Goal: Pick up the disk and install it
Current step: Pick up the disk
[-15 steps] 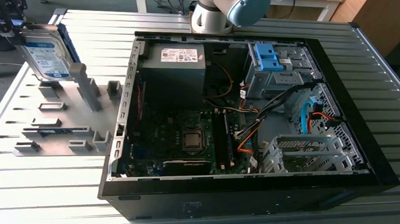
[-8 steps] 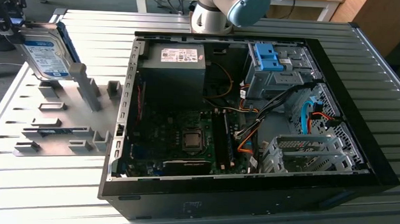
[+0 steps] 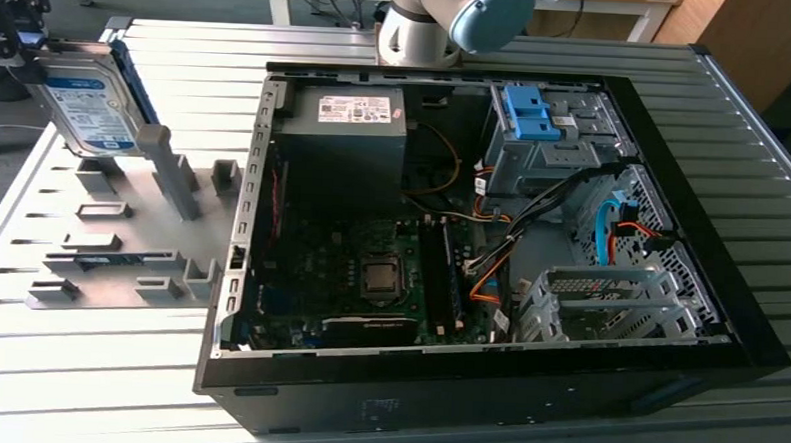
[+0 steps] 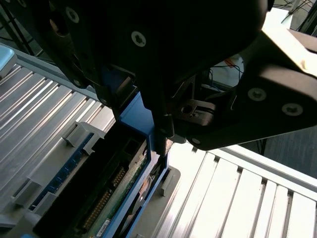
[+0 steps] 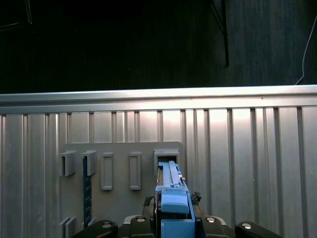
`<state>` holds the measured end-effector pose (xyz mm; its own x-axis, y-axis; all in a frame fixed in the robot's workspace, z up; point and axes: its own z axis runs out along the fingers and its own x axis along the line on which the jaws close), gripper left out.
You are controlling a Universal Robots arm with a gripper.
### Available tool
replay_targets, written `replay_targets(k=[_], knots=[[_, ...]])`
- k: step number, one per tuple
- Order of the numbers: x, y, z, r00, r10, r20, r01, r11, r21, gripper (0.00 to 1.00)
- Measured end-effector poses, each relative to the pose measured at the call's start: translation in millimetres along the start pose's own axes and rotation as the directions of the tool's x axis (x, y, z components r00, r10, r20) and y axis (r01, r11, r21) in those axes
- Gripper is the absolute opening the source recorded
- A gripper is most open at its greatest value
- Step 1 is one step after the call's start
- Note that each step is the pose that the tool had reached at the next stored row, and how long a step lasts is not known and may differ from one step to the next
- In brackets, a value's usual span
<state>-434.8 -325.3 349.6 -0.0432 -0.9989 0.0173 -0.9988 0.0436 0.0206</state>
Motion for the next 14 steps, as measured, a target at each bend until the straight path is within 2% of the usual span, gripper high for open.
replay_targets(k=[14], knots=[[0.1,0.1,-5.7,1.0000,0.000,-0.0001,0.000,1.0000,-0.0002,0.37]])
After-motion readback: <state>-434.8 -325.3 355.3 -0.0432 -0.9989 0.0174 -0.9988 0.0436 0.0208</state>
